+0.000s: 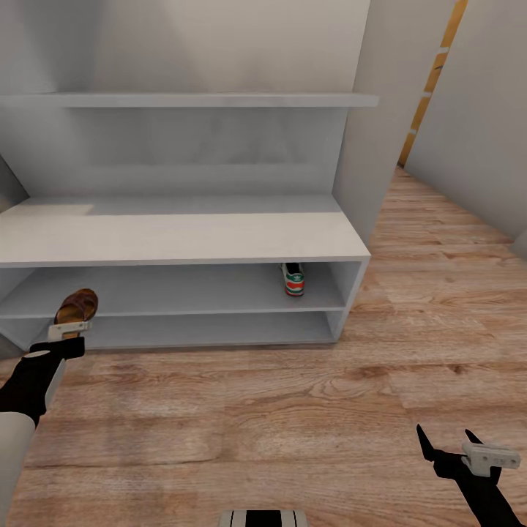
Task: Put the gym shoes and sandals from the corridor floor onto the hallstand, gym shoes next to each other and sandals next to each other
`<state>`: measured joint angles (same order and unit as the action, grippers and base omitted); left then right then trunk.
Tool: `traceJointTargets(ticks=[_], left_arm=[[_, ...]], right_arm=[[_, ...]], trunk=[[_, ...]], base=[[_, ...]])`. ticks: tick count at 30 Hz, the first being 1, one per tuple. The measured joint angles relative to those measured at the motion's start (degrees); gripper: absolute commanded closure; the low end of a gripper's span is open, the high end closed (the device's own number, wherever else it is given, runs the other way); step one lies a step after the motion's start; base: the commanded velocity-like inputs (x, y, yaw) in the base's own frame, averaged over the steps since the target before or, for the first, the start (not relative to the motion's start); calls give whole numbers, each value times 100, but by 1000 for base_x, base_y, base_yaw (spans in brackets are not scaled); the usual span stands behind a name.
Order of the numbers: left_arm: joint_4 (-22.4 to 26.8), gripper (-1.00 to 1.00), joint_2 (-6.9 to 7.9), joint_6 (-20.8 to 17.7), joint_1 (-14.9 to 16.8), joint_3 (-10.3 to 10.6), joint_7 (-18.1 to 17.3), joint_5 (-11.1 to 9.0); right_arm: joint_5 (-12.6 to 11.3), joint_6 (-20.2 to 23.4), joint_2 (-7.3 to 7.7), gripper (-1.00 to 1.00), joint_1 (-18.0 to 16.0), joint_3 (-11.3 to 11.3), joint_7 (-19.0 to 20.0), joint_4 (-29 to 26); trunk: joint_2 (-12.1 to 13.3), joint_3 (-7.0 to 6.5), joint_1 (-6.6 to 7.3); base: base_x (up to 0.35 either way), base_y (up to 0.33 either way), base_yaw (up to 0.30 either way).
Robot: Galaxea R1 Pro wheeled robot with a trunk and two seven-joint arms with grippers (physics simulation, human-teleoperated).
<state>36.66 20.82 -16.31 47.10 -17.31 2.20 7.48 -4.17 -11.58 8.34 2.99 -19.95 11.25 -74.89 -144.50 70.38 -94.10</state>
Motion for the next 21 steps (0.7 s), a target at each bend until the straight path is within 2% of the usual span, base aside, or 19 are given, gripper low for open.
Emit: traceJointTargets(ticks=[14,17,21], left_arm=[[-278,100,-1,-56,184,1,-12,-10],[-298,100,-1,-77,198,-2,-70,-12],[-318,100,3,-92,209,-9,-342,-16]], right_arm=[[2,-1,1,-100,0,0,5,0],[-1,-1,1,-100,0,0,7,0],[-3,-2,1,-100,0,-1,8,0]], trunk=[[0,0,0],[0,0,0],[0,0,0]], base=[[0,0,0],[0,0,0],[0,0,0]])
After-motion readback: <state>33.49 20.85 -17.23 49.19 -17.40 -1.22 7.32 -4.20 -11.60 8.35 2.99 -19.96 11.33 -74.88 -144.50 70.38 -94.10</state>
